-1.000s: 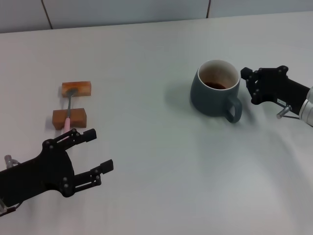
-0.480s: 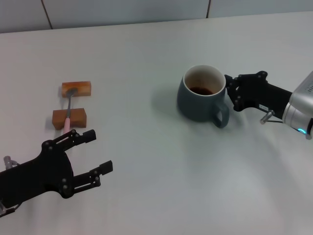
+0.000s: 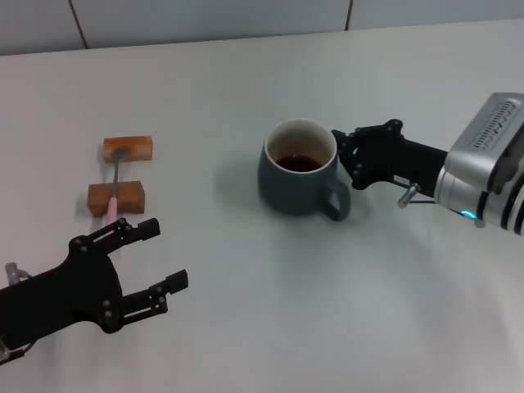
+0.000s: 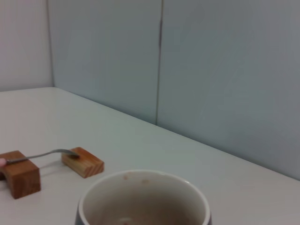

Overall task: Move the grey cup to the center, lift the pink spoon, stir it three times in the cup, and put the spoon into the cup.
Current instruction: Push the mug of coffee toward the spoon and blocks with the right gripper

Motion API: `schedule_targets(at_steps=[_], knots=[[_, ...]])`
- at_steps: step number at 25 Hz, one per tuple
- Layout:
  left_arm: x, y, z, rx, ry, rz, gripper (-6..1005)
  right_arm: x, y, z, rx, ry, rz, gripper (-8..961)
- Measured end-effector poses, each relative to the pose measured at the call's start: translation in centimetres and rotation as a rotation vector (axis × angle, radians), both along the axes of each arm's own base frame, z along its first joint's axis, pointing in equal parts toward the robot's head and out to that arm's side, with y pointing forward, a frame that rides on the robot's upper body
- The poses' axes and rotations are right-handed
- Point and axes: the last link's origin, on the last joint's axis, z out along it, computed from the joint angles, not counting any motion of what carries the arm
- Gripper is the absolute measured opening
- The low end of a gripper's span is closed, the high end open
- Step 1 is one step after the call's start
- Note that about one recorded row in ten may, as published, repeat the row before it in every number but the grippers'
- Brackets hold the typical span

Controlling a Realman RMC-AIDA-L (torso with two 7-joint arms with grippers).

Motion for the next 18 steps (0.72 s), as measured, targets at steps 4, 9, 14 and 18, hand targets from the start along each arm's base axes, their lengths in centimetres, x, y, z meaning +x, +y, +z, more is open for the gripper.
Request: schedule_targets(at_steps=[4,9,14,18], knots=[[0.0,0.0,0.0,0.0,0.0,0.0,812,-0.8,0.2,-0.6,-0.019,0.007,0.014,0],[0.0,0.1,0.0,0.0,0.0,-0.002,811,-1.6,0.5,-0.9,-0.031,0.012,0.03,0],[0.0,0.1,0.0,0.001,0.002,-0.002,811,-2.4,0.7,-1.3,-0.048,0.014,0.045,-1],[0.0,0.0,0.0,0.001,0.001,0.0,811,-2.4,0.8,-1.1,-0.037,0.019,0.043,0]])
